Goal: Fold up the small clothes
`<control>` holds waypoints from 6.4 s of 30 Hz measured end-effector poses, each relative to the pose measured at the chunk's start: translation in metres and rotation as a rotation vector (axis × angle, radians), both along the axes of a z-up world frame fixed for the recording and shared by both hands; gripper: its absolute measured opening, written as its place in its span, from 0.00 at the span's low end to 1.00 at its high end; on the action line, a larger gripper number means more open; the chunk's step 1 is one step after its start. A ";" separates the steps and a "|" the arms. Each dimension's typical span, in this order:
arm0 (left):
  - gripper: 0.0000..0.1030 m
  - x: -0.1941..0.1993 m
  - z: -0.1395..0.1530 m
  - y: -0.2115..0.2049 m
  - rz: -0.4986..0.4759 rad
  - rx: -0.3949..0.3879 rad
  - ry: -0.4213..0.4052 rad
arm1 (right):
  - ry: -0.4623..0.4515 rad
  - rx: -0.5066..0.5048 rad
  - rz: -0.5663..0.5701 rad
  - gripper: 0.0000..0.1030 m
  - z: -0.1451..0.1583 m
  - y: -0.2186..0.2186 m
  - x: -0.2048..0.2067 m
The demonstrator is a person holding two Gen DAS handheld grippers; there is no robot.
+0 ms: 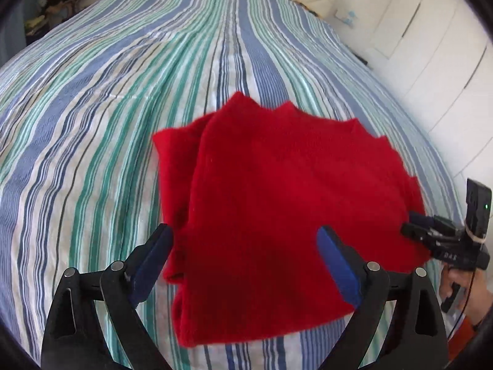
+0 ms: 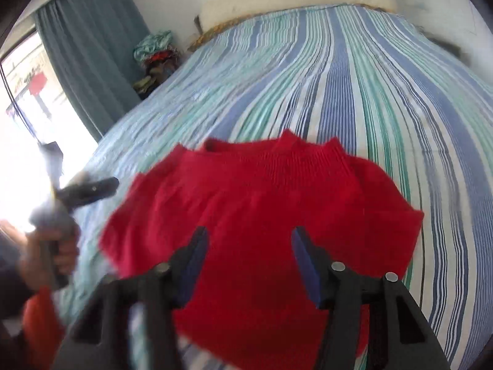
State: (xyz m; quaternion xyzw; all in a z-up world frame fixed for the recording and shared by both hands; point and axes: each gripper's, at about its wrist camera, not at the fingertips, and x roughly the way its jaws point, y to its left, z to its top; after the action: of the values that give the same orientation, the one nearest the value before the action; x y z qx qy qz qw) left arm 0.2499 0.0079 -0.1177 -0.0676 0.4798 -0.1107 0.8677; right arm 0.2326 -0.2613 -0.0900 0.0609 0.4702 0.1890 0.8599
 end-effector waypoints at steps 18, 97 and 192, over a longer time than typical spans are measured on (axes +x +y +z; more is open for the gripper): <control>0.91 -0.131 0.014 -0.019 0.054 0.127 -0.058 | 0.046 -0.108 -0.057 0.52 -0.015 0.026 -0.120; 1.00 -0.140 -0.047 0.022 0.110 0.216 -0.087 | 0.139 0.306 0.342 0.66 0.064 0.254 0.031; 0.21 0.016 -0.018 0.054 0.036 -0.339 0.216 | 0.326 0.503 -0.190 0.32 -0.079 0.100 0.029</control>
State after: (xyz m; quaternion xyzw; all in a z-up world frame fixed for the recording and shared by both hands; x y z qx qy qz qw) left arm 0.2655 0.0619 -0.1360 -0.2326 0.5432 -0.1663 0.7894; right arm 0.2616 -0.1613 -0.1689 0.3448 0.5327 0.2057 0.7450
